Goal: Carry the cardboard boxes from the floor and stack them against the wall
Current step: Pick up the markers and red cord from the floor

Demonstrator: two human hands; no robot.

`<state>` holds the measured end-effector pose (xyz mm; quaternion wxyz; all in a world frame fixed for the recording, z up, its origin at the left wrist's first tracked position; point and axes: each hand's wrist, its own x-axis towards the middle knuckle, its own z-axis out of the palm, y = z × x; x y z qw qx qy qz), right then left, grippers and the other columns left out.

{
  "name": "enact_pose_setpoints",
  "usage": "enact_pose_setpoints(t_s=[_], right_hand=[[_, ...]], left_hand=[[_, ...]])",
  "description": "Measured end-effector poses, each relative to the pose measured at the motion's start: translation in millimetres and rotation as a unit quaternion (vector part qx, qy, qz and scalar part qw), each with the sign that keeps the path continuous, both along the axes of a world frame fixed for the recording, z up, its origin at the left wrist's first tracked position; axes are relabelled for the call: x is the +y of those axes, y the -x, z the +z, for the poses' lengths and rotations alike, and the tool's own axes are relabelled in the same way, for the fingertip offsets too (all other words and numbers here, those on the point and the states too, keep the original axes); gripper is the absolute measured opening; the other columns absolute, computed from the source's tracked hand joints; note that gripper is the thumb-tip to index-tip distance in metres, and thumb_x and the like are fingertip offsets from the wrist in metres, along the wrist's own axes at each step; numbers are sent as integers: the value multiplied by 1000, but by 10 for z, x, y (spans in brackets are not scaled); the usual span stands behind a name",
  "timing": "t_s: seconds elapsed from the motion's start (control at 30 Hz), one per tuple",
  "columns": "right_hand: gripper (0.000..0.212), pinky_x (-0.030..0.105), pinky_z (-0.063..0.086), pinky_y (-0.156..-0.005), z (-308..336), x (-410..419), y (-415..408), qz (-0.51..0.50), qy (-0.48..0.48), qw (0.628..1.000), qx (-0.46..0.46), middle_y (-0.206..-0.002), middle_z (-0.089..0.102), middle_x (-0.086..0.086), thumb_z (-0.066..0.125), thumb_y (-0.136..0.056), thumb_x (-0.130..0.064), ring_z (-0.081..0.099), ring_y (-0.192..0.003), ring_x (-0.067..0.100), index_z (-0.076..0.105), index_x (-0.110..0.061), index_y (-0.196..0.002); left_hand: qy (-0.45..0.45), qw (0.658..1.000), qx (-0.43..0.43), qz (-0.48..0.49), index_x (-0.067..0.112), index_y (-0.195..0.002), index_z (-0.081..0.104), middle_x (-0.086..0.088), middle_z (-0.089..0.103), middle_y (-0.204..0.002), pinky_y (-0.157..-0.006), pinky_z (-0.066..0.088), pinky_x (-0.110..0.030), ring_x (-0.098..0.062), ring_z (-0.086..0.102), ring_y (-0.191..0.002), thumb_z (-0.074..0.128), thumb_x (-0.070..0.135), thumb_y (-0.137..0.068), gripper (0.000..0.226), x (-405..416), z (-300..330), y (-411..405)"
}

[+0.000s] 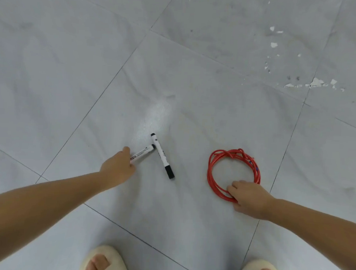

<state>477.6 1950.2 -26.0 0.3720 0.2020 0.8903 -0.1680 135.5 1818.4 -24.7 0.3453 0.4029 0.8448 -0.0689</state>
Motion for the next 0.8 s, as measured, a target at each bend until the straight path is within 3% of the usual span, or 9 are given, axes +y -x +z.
enact_pose_setpoints(t_s=[0.07, 0.13, 0.2, 0.27, 0.43, 0.53, 0.63, 0.7, 0.8], right_hand=[[17, 33, 43, -74, 46, -7, 51, -75, 9, 997, 26, -91, 54, 1, 44, -90, -32, 54, -86, 23, 39, -20, -102], [18, 32, 38, -63, 79, 30, 114, -163, 5, 984, 75, -74, 47, -6, 47, -90, -35, 54, -76, 21, 36, -22, -96], [18, 30, 33, -55, 119, 90, 183, -246, 11, 960, 135, -64, 44, -8, 50, -89, -32, 48, -62, 16, 36, -24, -84], [23, 26, 32, -51, 183, 151, 203, -283, 26, 946, 156, -61, 45, -7, 51, -91, -29, 44, -55, 9, 33, -26, -76], [17, 19, 36, -51, 272, 239, 158, -275, 27, 950, 147, -66, 49, -9, 49, -95, -31, 47, -56, 5, 37, -26, -84], [19, 18, 35, -50, 254, 288, 122, -295, 30, 944, 147, -65, 48, -9, 50, -95, -32, 45, -54, 6, 36, -28, -81], [19, 17, 37, -51, 259, 329, 60, -303, 25, 944, 128, -65, 48, -9, 49, -95, -33, 45, -54, 4, 37, -29, -82], [23, 16, 36, -50, 317, 326, 27, -322, 22, 939, 120, -65, 48, -10, 49, -95, -34, 45, -53, 4, 33, -32, -78], [27, 16, 36, -48, 554, 209, -39, -374, 30, 919, 121, -61, 47, -8, 50, -95, -31, 42, -50, 5, 32, -31, -74]], left_hand=[[-65, 988, -80, 111, 8, -92, 36, -5, 49, -75, -49, 36, -27, -18, 45, -57, 46, 20, -93, 16, 132, -34, -61], [-118, 956, -140, 230, 8, -92, 40, -5, 49, -76, -51, 40, -27, -19, 45, -58, 46, 26, -92, 19, 265, -99, -164], [-128, 941, -161, 270, 12, -90, 40, -4, 50, -78, -48, 38, -25, -17, 46, -57, 49, 36, -91, 26, 397, -183, -299], [-120, 953, -156, 232, 15, -94, 39, -1, 51, -77, -46, 36, -25, -14, 48, -56, 53, 45, -89, 34, 515, -242, -441], [-101, 991, -72, 49, 21, -98, 33, 8, 48, -73, -47, 30, -25, -9, 48, -57, 55, 59, -84, 46, 892, -282, -670], [-91, 996, -18, -12, 16, -111, 36, 3, 50, -83, -49, 30, -27, -16, 49, -65, 53, 42, -89, 38, 1110, -313, -818], [-104, 994, -16, -43, 10, -111, 40, -3, 50, -96, -55, 34, -28, -18, 47, -69, 43, 26, -95, 22, 1160, -360, -928], [-114, 992, -43, -31, 7, -110, 44, -3, 43, -96, -60, 37, -28, -19, 45, -71, 42, 24, -97, 21, 1081, -338, -945], [-149, 966, -163, 134, 9, -93, 46, -5, 46, -84, -55, 37, -25, -17, 44, -63, 45, 20, -95, 11, 841, -124, -973]])
